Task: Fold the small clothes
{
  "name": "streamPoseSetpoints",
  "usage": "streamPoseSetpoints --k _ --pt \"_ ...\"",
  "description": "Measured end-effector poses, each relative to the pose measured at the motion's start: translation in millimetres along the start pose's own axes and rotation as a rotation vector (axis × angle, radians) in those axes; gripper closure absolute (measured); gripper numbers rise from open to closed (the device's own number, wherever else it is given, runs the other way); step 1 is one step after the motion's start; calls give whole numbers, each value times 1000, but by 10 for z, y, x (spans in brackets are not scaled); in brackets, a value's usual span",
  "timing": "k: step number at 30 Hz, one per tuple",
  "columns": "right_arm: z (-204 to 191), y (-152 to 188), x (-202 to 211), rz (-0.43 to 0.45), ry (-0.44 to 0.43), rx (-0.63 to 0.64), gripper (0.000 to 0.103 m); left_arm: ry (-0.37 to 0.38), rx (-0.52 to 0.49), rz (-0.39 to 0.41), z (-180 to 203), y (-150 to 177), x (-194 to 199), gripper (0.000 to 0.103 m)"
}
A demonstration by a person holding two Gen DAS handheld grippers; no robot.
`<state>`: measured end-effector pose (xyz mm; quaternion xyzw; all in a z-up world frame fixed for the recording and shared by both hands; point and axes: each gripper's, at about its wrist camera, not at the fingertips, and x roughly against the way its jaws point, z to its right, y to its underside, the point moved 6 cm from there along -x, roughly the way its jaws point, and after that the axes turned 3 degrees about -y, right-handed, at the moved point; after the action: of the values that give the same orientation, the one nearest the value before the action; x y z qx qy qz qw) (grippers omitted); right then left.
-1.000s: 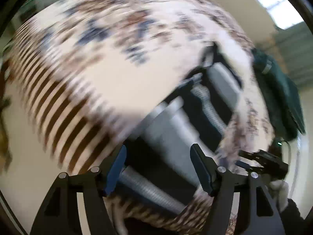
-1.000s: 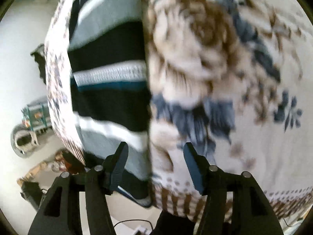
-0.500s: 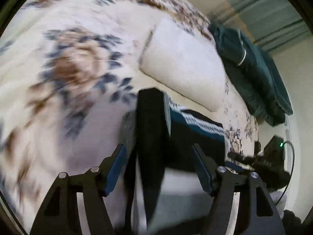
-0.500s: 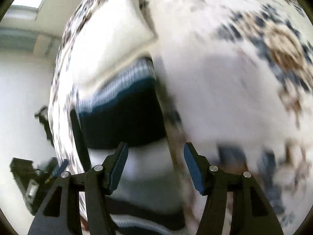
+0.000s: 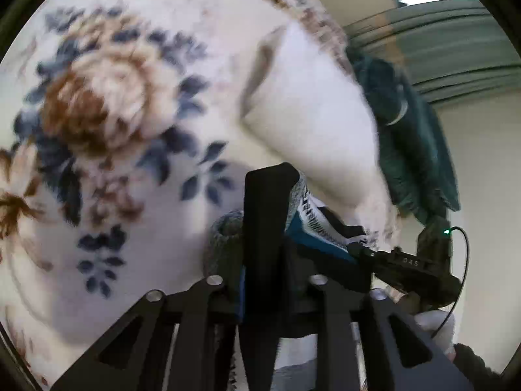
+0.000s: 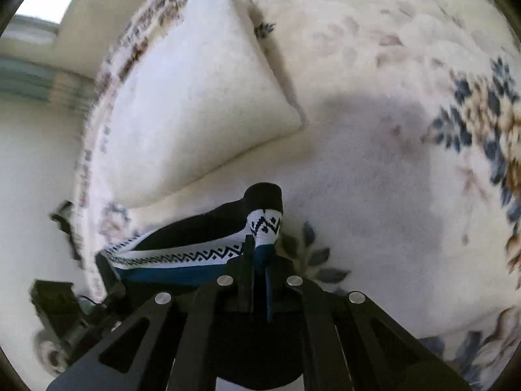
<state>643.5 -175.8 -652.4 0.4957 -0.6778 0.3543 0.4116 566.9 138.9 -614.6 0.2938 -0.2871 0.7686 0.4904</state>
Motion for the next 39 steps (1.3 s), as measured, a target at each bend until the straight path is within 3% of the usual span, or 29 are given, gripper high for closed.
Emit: streamPoseSetpoints --k 1,3,4,6,8,12,15,17,19,20,21,25,28,30,32,34,36,39 --pt "-14 11 -56 -30 34 10 99 -7 14 4 -10 2 31 81" --pt "-37 57 -45 -68 47 -2 96 0 12 37 24 54 219 49" --pt "-41 102 7 -75 26 -6 92 24 2 51 65 106 342 43" --pt "-65 242 195 -70 -15 15 80 33 -22 58 110 291 579 41" --pt "-41 446 392 -66 -34 33 58 0 -74 57 143 616 857 41" --pt "214 1248 785 -135 -134 7 57 -80 -101 -28 37 1480 1142 41" --pt "408 1946 920 -178 -150 -30 57 -150 -78 -123 -139 2178 1112 41" --pt "536 2401 931 -203 -141 -54 57 -171 -50 -145 -220 2457 1046 41" --pt "686 2923 890 -248 -146 -93 57 -162 -49 -146 -251 2661 918 44" --pt "740 3146 832 -271 -148 -114 57 -173 -54 -145 -276 2743 831 68" --pt "796 3313 786 -287 -145 -133 57 -188 -54 -147 -288 2782 764 101" --pt "966 3902 617 -323 -130 -224 57 -185 20 -51 -361 2709 933 98" --pt "921 4101 526 -338 -150 -256 57 -218 38 -18 -531 2651 1075 100" --pt "886 4177 488 -347 -142 -238 57 -163 86 -25 -601 2616 1123 99" --pt "781 4213 436 -357 -142 -219 57 -175 117 -23 -627 2586 1238 97" --pt "742 4271 437 -361 -140 -206 57 -149 111 -48 -553 2660 1324 78" --pt "687 4316 468 -362 -135 -180 57 -151 82 -62 -515 2816 1459 46" --pt "701 4432 505 -386 -131 -162 57 -198 35 -126 -543 3190 1577 45"
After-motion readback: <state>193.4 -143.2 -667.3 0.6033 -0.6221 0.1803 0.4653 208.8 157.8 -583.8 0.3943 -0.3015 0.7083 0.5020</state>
